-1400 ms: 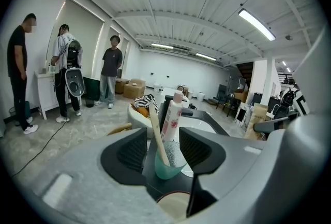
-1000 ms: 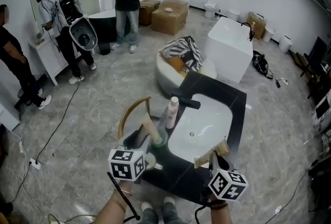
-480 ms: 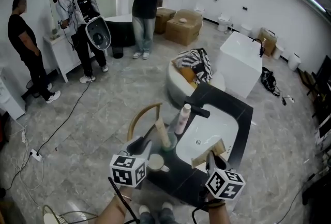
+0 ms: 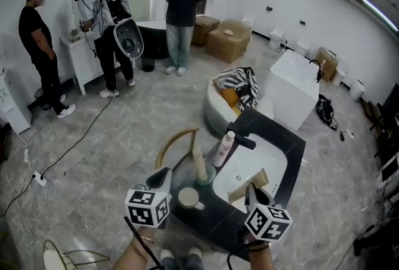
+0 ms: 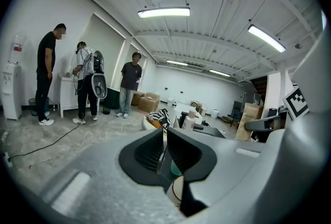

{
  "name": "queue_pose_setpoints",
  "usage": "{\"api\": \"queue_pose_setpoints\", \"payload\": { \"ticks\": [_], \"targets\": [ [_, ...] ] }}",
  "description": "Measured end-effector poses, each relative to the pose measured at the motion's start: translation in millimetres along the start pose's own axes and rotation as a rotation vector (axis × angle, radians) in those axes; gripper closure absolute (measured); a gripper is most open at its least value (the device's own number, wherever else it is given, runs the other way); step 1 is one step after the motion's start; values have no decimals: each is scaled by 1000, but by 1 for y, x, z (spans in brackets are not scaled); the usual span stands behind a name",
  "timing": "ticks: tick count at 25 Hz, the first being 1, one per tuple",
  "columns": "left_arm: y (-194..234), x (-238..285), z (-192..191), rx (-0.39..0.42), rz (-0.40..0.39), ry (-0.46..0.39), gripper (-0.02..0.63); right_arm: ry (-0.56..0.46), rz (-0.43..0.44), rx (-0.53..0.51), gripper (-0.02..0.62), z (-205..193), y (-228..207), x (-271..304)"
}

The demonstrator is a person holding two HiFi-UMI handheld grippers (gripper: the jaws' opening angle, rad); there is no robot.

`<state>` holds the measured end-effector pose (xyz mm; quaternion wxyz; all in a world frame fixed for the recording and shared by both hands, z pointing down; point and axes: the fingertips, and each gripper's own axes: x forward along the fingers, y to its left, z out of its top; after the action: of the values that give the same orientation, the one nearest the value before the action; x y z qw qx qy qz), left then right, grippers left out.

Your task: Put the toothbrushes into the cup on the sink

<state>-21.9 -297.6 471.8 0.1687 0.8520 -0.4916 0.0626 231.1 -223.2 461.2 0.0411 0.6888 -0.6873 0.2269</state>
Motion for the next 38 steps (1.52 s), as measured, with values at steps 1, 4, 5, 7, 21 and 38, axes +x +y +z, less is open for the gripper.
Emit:
{"api": "queue_pose_setpoints", "payload": {
  "ticks": [1, 4, 5, 7, 21, 38],
  "targets": [
    [1, -1, 0, -2, 2, -1, 580, 1, 3, -4, 588, 1, 1, 0],
    [3, -2, -1, -6, 12, -5, 591, 2, 13, -16, 588, 4, 4, 2],
    [4, -3, -1, -6, 15, -6, 594, 2, 16, -20, 588, 4, 5, 3],
    [6, -5, -2, -9, 19, -6, 597, 3, 24, -25, 588, 5, 7, 4],
    [27, -23, -5, -23, 67, -14, 597, -1, 84, -51, 588, 12, 41, 8],
    [57, -53, 0, -59, 106, -57, 597, -3, 181, -68, 588, 14, 102, 12]
  ]
}}
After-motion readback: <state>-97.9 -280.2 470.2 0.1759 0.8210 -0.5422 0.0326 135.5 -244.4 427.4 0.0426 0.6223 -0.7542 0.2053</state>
